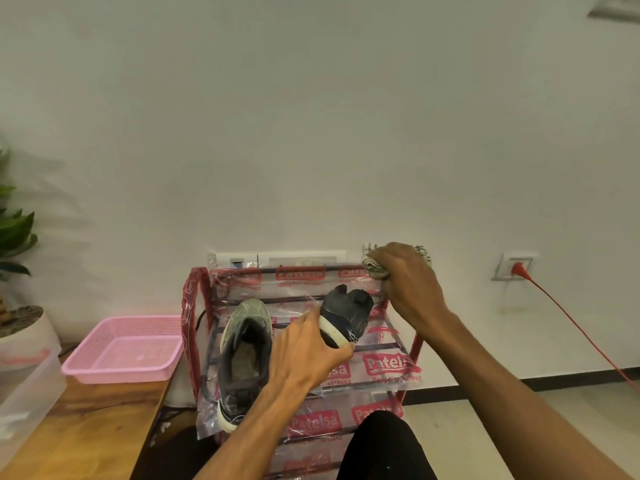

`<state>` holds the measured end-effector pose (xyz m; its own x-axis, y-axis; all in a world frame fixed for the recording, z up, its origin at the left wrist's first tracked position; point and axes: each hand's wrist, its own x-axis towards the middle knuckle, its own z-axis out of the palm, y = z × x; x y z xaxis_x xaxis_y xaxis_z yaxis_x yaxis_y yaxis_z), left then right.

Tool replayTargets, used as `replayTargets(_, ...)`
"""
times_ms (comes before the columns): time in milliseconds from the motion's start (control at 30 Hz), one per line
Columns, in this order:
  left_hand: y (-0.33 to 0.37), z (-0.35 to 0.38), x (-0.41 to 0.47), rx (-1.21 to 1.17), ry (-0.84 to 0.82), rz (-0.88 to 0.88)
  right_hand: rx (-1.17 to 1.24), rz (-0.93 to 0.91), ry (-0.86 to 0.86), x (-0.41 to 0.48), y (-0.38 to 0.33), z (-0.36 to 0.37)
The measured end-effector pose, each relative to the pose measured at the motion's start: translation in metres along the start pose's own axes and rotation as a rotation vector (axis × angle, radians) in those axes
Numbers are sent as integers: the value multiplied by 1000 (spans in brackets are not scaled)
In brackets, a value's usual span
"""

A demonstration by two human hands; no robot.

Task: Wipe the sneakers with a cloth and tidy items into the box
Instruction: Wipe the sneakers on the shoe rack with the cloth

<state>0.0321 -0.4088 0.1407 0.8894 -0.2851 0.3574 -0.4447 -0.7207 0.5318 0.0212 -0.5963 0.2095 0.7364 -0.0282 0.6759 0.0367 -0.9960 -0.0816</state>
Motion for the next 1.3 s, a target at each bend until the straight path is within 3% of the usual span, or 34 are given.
replayTargets(100,3,1,1,8,5,-4,57,-94,101,-21,-23,-3)
replayTargets(233,4,0,1,-38,-14,5,-16,-451,-84,-52,-42,17)
replayTargets(400,2,6,-3,6,-6,23,-52,-173,-210,-33,-25,26)
replayTargets(533,3,3,1,-41,-25,17,94,-312,-96,-54,-58,28)
replayTargets(600,0,4,-2,-36,-9,13,121,-274,-83,-54,-50,29)
replayTargets(833,2,17,-11,28,-5,51,-163,-162,-317,-21,-19,16)
replayTargets(967,1,22,-14,40,4,63,24,29,-96,-14,-3,1)
replayTargets(1033,5,23,-14,60,17,99,120,30,-55,-14,-12,1)
replayTargets(1200,9,19,-12,80,13,138,31,-210,-308,-24,-48,11)
replayTargets(1300,2,13,-8,65,-7,115,17,-199,-342,-32,-53,13)
